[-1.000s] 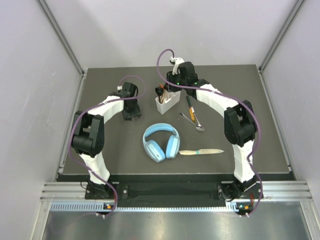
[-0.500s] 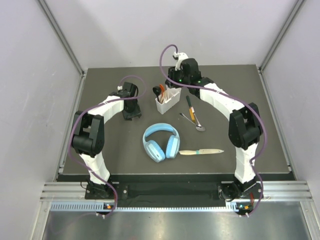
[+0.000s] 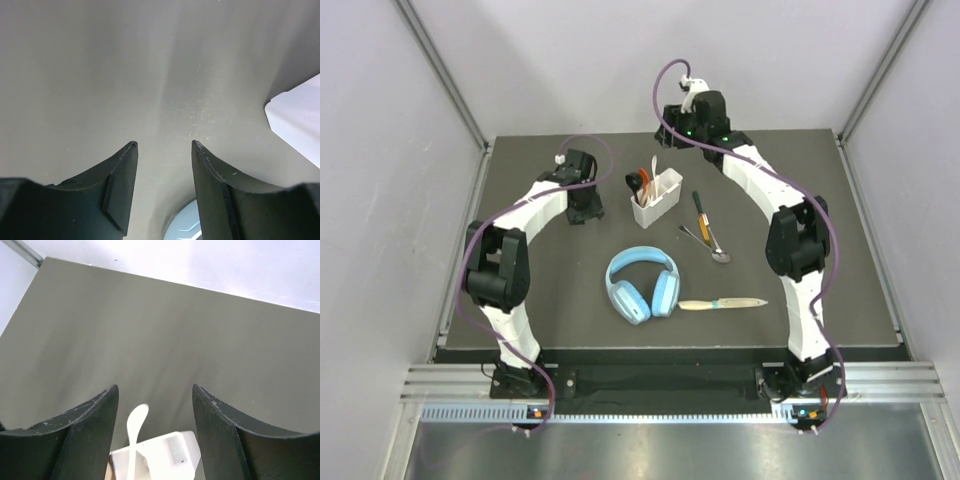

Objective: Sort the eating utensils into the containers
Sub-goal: Move the storage box to the center of the board.

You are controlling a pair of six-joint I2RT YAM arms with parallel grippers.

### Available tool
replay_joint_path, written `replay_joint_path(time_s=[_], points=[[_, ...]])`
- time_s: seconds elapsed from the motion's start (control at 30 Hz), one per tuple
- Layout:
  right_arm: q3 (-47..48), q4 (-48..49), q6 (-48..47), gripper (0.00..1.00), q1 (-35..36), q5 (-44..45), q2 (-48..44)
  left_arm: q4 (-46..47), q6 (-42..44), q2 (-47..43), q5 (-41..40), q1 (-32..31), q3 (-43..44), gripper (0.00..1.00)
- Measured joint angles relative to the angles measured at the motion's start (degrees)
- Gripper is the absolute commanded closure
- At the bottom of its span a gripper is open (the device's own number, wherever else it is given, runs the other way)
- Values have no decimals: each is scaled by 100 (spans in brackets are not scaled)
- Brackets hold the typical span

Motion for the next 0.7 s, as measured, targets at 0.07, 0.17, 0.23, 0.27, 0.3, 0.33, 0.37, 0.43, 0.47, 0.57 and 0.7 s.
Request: replay_joint_path(time_s=[0.07, 0.17, 0.23, 0.27, 0.3, 0.33, 0.37, 0.43, 0.47, 0.57, 0.7], points=[[103, -17, 24, 39, -46, -70, 109, -7, 0, 17, -2, 0, 0, 48], [109, -98, 81, 39, -68, -216, 212, -26, 0, 42, -2, 0, -9, 48], [109, -155, 107, 39, -61, -328, 267, -46, 0, 42, -2, 0, -20, 48], [109, -179, 114, 39, -55, -396, 291, -44, 0, 42, -2, 0, -31, 48], [109, -208, 131, 39, -50, -448, 306, -48, 0, 42, 0, 0, -44, 48], [109, -227, 153, 39, -50, -498, 319, -46, 0, 42, -2, 0, -66, 48], [109, -238, 162, 39, -50, -553, 326, -46, -2, 42, -2, 0, -87, 48], [109, -267, 199, 39, -50, -634, 330, -55, -2, 42, 0, 0, -122, 48], [109, -282, 214, 39, -50, -673, 332, -66, -2, 44, 0, 0, -129, 48], [109, -308, 223, 39, -50, -741, 343, -79, -2, 50, 2, 0, -129, 48], [109, -319, 269, 40, -50, -804, 424, -81, 0, 81, 2, 0, -129, 48]])
